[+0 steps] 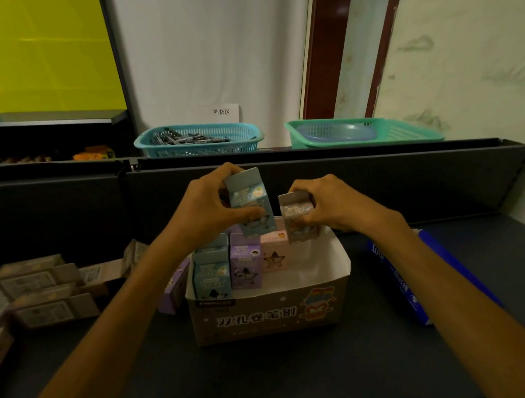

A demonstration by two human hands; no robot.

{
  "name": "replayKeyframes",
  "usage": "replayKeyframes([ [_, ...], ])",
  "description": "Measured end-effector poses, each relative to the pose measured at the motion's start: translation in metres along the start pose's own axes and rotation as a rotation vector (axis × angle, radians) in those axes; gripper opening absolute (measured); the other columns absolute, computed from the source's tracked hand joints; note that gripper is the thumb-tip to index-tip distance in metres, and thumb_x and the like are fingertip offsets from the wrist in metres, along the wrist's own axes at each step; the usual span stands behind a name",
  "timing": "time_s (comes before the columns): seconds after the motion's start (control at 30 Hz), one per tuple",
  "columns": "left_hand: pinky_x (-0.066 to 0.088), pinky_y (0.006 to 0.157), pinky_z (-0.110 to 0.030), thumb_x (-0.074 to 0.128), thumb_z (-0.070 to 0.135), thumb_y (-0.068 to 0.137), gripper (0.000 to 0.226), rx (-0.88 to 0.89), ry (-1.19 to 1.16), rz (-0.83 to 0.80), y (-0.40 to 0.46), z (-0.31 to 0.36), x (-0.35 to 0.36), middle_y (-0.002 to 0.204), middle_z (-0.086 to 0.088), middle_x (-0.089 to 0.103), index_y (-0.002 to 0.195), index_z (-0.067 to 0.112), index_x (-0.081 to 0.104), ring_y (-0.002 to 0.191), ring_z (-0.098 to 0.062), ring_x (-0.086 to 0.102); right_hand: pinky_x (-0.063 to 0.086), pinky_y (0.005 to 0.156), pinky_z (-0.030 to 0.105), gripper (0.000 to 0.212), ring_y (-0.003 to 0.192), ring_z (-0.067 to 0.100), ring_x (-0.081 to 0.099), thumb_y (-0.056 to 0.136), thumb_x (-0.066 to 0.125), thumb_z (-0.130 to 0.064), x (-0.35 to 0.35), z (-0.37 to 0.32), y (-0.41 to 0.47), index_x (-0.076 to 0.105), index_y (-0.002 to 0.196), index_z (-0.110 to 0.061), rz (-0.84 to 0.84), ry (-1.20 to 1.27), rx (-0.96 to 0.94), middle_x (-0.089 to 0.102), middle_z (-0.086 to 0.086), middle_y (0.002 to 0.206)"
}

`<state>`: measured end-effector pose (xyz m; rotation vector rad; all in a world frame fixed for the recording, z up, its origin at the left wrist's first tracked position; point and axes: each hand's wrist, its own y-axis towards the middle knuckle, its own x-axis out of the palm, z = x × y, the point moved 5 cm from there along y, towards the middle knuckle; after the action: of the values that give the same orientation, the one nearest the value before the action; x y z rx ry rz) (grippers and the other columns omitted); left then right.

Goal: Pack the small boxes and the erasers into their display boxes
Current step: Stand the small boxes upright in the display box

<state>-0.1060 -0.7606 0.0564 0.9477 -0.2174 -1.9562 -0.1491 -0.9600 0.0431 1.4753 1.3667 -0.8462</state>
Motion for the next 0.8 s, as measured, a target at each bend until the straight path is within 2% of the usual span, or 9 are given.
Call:
replayKeyframes([
  [0.1, 0.057, 0.071, -0.022, 0.079, 0.027, 0.066, 0.048, -0.007, 0.002, -0.002, 0.000, 0.001, 0.000, 0.098, 0.010, 0.063, 0.107, 0.023, 0.054, 0.092, -0.002, 0.064, 0.047, 0.081, 0.025, 0.039, 0.098, 0.009, 0.053, 0.077, 0.076, -0.033, 0.000, 0.000, 0.002, 0.056, 0.111, -0.030, -0.011, -0.075, 0.006, 0.055, -0.006, 0.108],
  [0.27, 0.057, 0.072, -0.022, 0.079, 0.028, 0.065, 0.048, 0.000, 0.008, -0.014, -0.001, 0.004, 0.001, 0.098, 0.011, 0.063, 0.106, 0.023, 0.054, 0.091, -0.001, 0.064, 0.043, 0.082, 0.028, 0.046, 0.100, 0.013, 0.048, 0.077, 0.075, -0.037, 0.001, 0.004, 0.005, 0.057, 0.117, -0.024, -0.067, -0.209, 0.038, 0.044, -0.006, 0.108],
  [0.37, 0.058, 0.073, -0.025, 0.080, 0.023, 0.067, 0.049, -0.003, 0.016, -0.019, -0.002, 0.003, 0.003, 0.098, 0.011, 0.063, 0.108, 0.021, 0.055, 0.091, -0.001, 0.064, 0.040, 0.079, 0.029, 0.050, 0.100, 0.015, 0.047, 0.074, 0.077, -0.039, 0.006, 0.011, 0.005, 0.056, 0.119, -0.029, -0.099, -0.277, 0.049, 0.044, -0.006, 0.105],
  [0.47, 0.058, 0.075, -0.026, 0.080, 0.022, 0.067, 0.049, -0.005, 0.025, -0.026, -0.002, 0.002, 0.004, 0.098, 0.011, 0.063, 0.109, 0.020, 0.055, 0.091, -0.002, 0.064, 0.045, 0.082, 0.034, 0.053, 0.102, 0.020, 0.047, 0.072, 0.078, -0.040, 0.010, 0.017, 0.005, 0.051, 0.118, -0.036, -0.068, -0.318, 0.087, 0.046, -0.001, 0.111],
  [0.6, 0.057, 0.075, -0.025, 0.080, 0.022, 0.068, 0.048, -0.002, 0.032, -0.031, -0.003, 0.002, 0.005, 0.100, 0.008, 0.063, 0.109, 0.020, 0.055, 0.092, -0.003, 0.064, 0.046, 0.087, 0.036, 0.049, 0.107, 0.017, 0.050, 0.076, 0.075, -0.039, 0.015, 0.014, 0.007, 0.053, 0.119, -0.031, -0.087, -0.348, 0.059, 0.055, -0.003, 0.119],
  [0.73, 0.057, 0.073, -0.024, 0.081, 0.024, 0.067, 0.048, -0.002, 0.048, -0.033, -0.003, 0.001, 0.005, 0.100, 0.007, 0.064, 0.107, 0.023, 0.054, 0.091, -0.004, 0.064, 0.049, 0.081, 0.033, 0.047, 0.101, 0.014, 0.056, 0.074, 0.077, -0.035, 0.016, 0.014, 0.010, 0.053, 0.114, -0.031, -0.107, -0.291, 0.078, 0.059, -0.005, 0.117],
  [0.8, 0.057, 0.073, -0.023, 0.081, 0.024, 0.066, 0.048, -0.004, 0.053, -0.036, -0.002, 0.001, 0.006, 0.099, 0.009, 0.064, 0.107, 0.024, 0.054, 0.090, -0.003, 0.064, 0.047, 0.078, 0.030, 0.048, 0.099, 0.015, 0.054, 0.072, 0.079, -0.032, 0.017, 0.013, 0.012, 0.052, 0.112, -0.030, -0.108, -0.288, 0.084, 0.054, -0.004, 0.116],
])
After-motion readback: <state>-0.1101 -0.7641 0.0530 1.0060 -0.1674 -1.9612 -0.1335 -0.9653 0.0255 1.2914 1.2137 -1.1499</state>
